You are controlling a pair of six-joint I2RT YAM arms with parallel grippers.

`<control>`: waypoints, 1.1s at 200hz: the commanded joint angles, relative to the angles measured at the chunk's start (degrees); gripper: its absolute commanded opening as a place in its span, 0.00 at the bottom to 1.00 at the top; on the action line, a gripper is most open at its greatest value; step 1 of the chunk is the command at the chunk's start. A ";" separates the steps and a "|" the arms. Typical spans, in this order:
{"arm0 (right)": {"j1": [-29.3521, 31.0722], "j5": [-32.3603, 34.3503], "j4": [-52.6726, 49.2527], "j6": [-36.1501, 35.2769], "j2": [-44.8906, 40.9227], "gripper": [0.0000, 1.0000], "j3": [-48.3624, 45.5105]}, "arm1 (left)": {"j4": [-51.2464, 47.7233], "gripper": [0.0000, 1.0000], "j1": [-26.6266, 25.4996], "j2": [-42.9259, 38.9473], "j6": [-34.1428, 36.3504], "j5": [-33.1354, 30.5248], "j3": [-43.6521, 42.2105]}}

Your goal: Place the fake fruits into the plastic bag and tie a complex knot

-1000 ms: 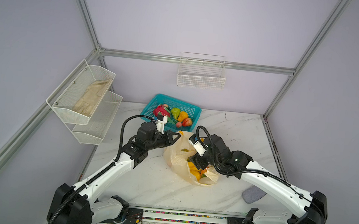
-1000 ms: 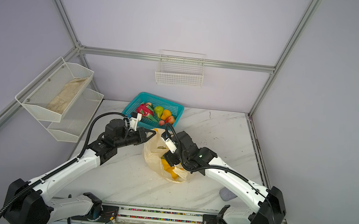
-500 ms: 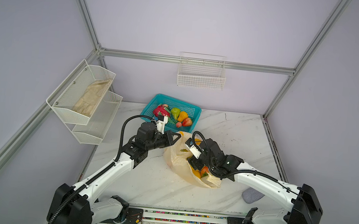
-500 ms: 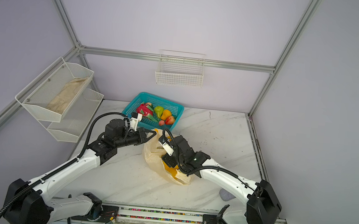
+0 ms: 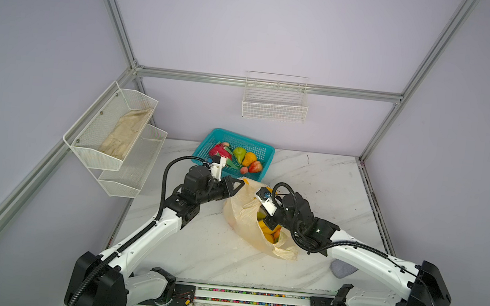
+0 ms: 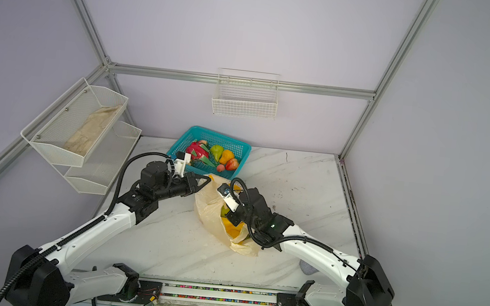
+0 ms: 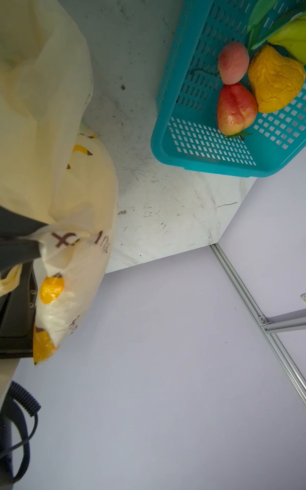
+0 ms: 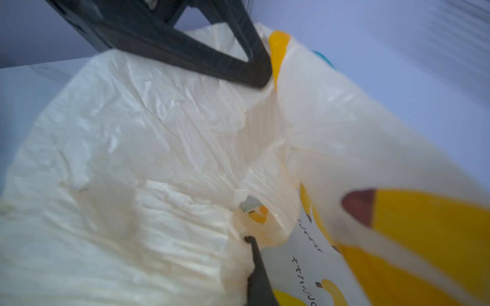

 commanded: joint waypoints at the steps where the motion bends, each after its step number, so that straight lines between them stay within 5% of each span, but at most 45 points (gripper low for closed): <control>1: 0.08 -1.62 -1.90 0.36 -2.05 0.00 3.36 | 2.66 0.00 0.97 0.34 2.24 0.48 -1.60; 36: 0.13 -0.75 -9.55 1.81 -1.49 0.00 10.58 | -2.65 0.02 0.96 0.92 7.02 -2.13 0.61; 76: 0.14 0.89 -20.54 2.78 2.19 0.00 21.50 | -9.84 0.43 0.95 -2.71 14.48 -7.81 2.29; 119: 0.15 7.28 -29.63 2.57 6.32 0.00 30.06 | -18.64 0.65 0.70 -10.74 22.47 -16.69 5.77; 170: 0.15 3.39 -30.60 5.03 10.54 0.00 32.62 | -11.13 0.67 -5.29 -17.60 29.51 -13.26 5.11; 220: 0.10 -3.73 -25.95 7.61 9.49 0.00 32.14 | -6.03 0.69 -10.63 -12.07 35.57 -10.73 6.44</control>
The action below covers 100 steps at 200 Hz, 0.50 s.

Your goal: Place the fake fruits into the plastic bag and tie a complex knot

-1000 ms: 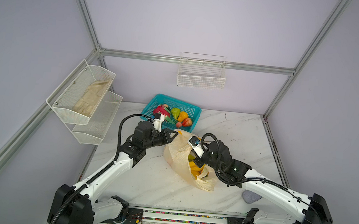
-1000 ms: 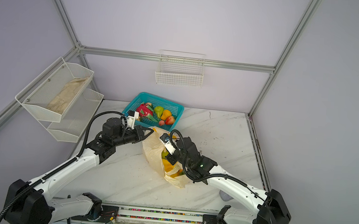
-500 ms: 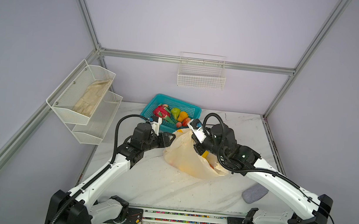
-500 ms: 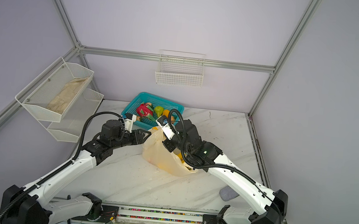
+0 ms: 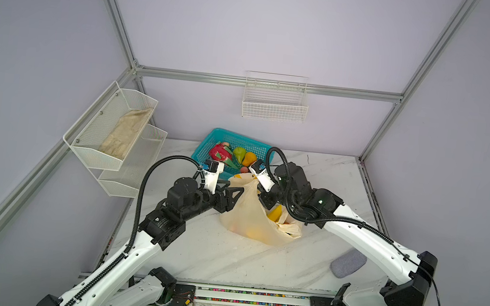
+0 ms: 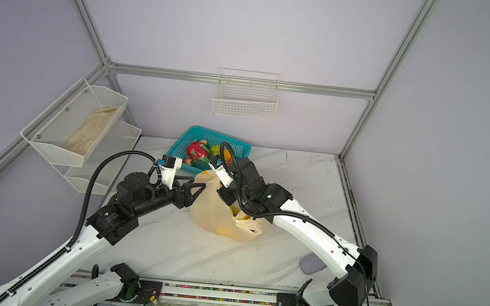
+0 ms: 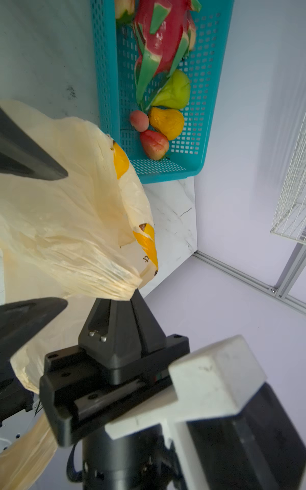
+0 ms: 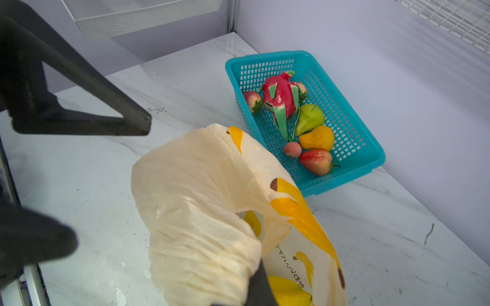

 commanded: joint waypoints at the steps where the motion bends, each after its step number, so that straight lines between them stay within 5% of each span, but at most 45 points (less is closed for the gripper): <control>1: 0.13 -4.43 2.19 2.11 -1.48 0.00 0.81 | 3.99 0.69 -1.75 3.35 5.71 1.25 6.17; 38: 0.07 -4.86 3.01 3.14 -1.79 0.00 0.95 | 7.18 0.63 -2.61 7.65 7.02 2.23 8.00; 64: 0.15 -0.02 2.77 5.16 -1.81 0.03 1.65 | 8.21 0.37 -2.64 8.11 6.67 2.64 6.89; 84: 0.15 7.91 2.45 7.29 -2.32 0.16 0.89 | 10.59 0.12 -2.66 6.64 5.49 1.46 3.40; 100: -0.14 11.95 2.05 7.95 -3.28 0.28 -1.12 | 13.43 0.02 -2.55 4.95 3.61 0.19 0.13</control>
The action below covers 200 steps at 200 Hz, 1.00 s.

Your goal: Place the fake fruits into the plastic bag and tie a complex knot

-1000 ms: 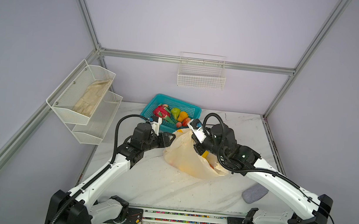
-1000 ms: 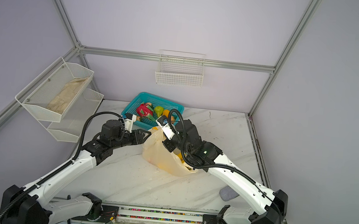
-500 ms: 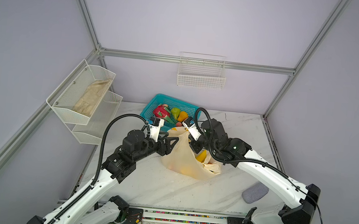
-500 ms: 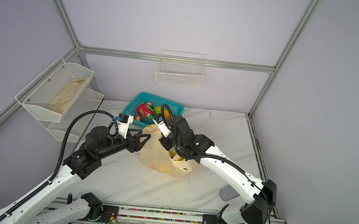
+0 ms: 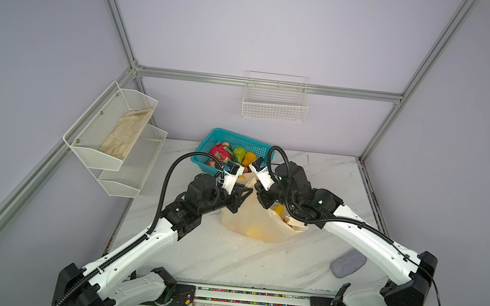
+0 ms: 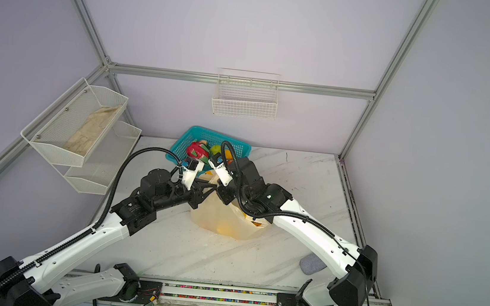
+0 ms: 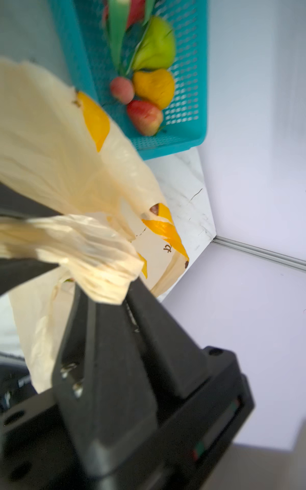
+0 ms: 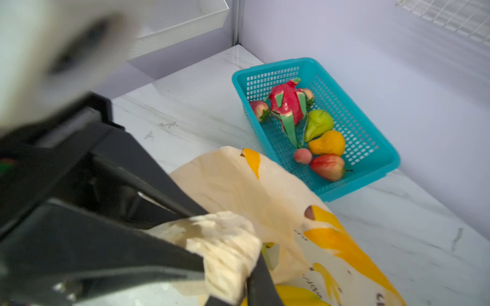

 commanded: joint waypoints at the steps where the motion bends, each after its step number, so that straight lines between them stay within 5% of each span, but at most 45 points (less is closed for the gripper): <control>1: -0.13 8.81 0.58 2.81 -3.11 0.28 -1.25 | 7.70 0.02 -0.06 -3.48 -2.04 -1.18 -1.00; 46: -2.98 -0.91 1.95 3.32 -9.19 0.42 -9.14 | 21.29 0.00 0.03 -5.95 -9.34 0.33 -9.96; 115: -13.17 -20.87 5.99 2.49 -12.09 0.48 -13.94 | 22.82 0.00 0.06 -6.35 -11.30 -0.85 -13.01; 200: -13.38 -23.71 10.68 2.50 -9.70 0.41 -12.61 | 21.91 0.00 0.03 -7.44 -10.71 -1.80 -14.51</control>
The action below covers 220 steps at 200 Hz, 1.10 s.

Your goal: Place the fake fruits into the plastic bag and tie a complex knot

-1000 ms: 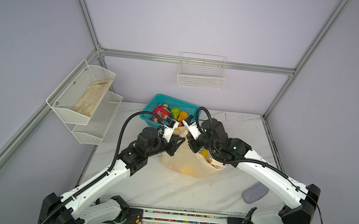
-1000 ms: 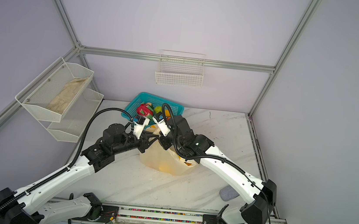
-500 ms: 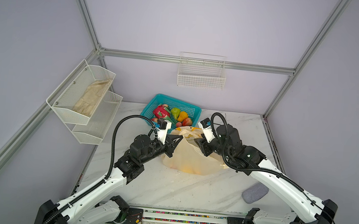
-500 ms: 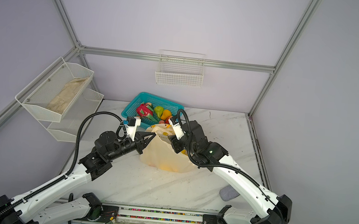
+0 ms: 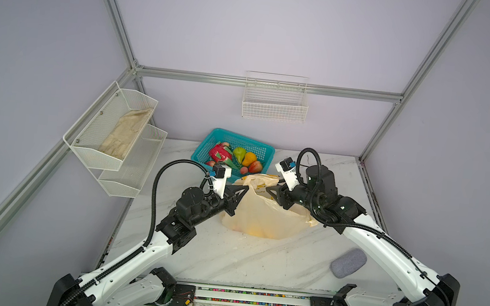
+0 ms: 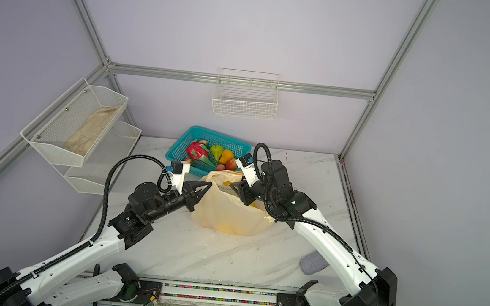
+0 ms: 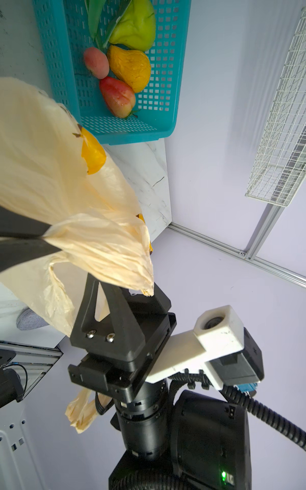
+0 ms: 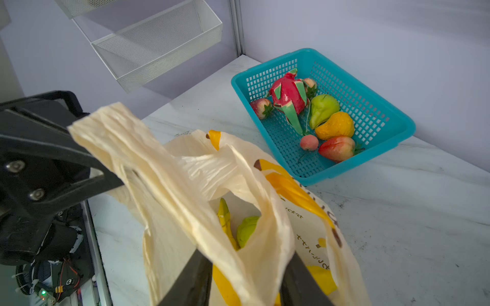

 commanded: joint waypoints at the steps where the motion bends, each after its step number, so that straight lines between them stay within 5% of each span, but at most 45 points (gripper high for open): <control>1: 0.10 -1.12 2.82 -0.27 -0.12 0.41 1.26 | 2.56 0.00 0.05 -1.37 0.09 -0.65 -2.49; 46: -0.07 3.38 3.50 0.27 -0.12 0.29 2.91 | 2.36 0.00 0.05 -1.80 0.40 -1.03 -3.32; 76: -0.18 7.32 5.21 1.08 0.65 0.13 4.11 | 1.88 0.00 0.11 -2.37 1.16 -1.14 -3.99; 98: -0.16 5.40 7.91 0.57 0.35 0.00 4.54 | 0.24 0.12 0.05 -2.39 2.31 -0.80 -3.70; 194: -0.16 -7.86 3.04 -5.65 -0.83 0.00 9.74 | -15.90 0.77 0.14 -8.14 11.15 0.37 7.80; 220: -0.16 -12.02 1.27 -6.78 0.19 0.00 12.14 | -23.97 0.83 0.32 -5.11 17.05 3.43 16.37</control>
